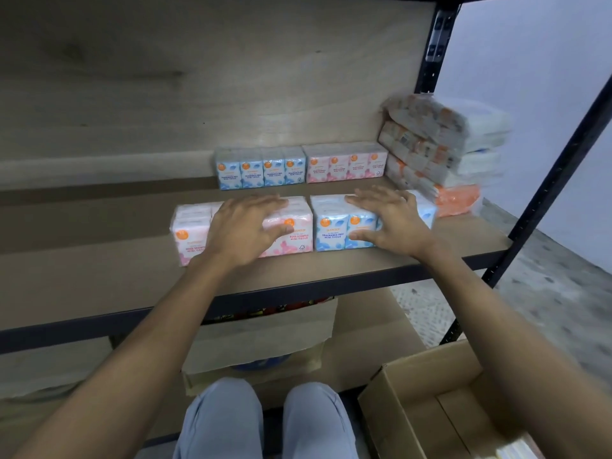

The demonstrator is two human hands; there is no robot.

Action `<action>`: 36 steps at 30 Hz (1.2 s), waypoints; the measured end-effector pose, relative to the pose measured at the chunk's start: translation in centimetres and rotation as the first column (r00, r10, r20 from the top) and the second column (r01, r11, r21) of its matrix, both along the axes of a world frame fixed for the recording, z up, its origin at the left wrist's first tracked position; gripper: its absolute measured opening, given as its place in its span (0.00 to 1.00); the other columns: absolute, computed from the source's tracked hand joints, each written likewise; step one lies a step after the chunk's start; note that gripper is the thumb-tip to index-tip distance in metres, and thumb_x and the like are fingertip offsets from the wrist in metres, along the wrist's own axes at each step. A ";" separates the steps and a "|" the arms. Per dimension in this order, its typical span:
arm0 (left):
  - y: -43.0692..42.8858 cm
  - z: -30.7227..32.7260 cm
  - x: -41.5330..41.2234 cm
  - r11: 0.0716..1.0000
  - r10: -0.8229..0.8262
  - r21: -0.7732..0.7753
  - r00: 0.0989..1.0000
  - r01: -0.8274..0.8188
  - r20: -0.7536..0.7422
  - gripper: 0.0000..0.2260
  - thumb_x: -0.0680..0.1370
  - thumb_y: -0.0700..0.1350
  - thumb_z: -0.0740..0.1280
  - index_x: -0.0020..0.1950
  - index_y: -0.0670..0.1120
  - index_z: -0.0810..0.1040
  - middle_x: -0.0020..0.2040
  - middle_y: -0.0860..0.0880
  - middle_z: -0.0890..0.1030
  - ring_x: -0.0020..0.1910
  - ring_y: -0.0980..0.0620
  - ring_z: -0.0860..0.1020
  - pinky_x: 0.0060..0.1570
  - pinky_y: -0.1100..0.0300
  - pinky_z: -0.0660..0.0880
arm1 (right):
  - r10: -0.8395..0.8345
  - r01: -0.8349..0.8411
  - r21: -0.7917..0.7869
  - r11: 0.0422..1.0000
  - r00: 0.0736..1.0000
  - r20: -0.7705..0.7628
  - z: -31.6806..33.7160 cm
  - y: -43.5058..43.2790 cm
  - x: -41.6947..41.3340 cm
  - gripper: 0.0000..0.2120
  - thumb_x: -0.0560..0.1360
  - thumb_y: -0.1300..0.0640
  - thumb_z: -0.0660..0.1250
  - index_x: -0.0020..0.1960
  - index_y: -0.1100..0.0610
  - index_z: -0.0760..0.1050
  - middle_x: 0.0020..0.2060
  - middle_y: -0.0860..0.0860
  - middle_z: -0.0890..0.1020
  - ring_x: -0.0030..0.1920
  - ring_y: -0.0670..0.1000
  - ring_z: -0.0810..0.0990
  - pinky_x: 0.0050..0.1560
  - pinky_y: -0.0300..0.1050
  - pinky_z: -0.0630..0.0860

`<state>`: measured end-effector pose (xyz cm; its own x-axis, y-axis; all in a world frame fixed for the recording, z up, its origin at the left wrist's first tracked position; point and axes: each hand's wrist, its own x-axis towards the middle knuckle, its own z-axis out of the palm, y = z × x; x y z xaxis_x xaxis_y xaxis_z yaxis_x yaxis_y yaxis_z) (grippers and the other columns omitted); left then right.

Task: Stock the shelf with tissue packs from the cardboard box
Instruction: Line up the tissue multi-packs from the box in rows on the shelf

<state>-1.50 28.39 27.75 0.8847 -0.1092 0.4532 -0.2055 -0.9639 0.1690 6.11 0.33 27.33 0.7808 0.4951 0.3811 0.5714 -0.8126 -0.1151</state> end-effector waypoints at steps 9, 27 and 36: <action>-0.2 -0.2 3.5 0.999 0.019 0.031 1.000 -0.020 0.011 0.25 0.76 0.63 0.63 0.70 0.55 0.71 0.71 0.54 0.72 0.71 0.50 0.68 0.69 0.48 0.62 | 0.042 -0.042 0.036 0.998 0.999 0.003 -0.3 -0.3 3.9 0.35 0.67 0.34 0.65 0.72 0.44 0.66 0.70 0.51 0.70 0.71 0.52 0.63 0.69 0.52 0.53; 0.2 -1.2 12.9 0.997 0.058 0.057 0.997 -0.061 0.053 0.24 0.75 0.65 0.61 0.69 0.57 0.72 0.70 0.56 0.73 0.71 0.52 0.66 0.71 0.52 0.55 | 0.057 -0.058 0.107 0.993 0.998 0.012 -0.8 0.4 14.3 0.34 0.66 0.36 0.72 0.69 0.42 0.69 0.70 0.45 0.70 0.73 0.49 0.62 0.71 0.50 0.51; 0.4 -1.3 16.1 0.998 0.035 0.050 0.991 -0.042 0.128 0.25 0.73 0.65 0.60 0.66 0.56 0.76 0.65 0.56 0.77 0.64 0.50 0.73 0.62 0.54 0.64 | 0.072 -0.077 0.102 0.992 0.996 0.054 -1.2 0.4 17.8 0.35 0.65 0.37 0.73 0.70 0.43 0.69 0.70 0.46 0.71 0.71 0.49 0.64 0.68 0.46 0.52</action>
<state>14.61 28.78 26.41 0.8245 -0.1027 0.5565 -0.1845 -0.9784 0.0928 23.87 0.76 26.18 0.7215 0.5073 0.4713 0.6374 -0.7525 -0.1657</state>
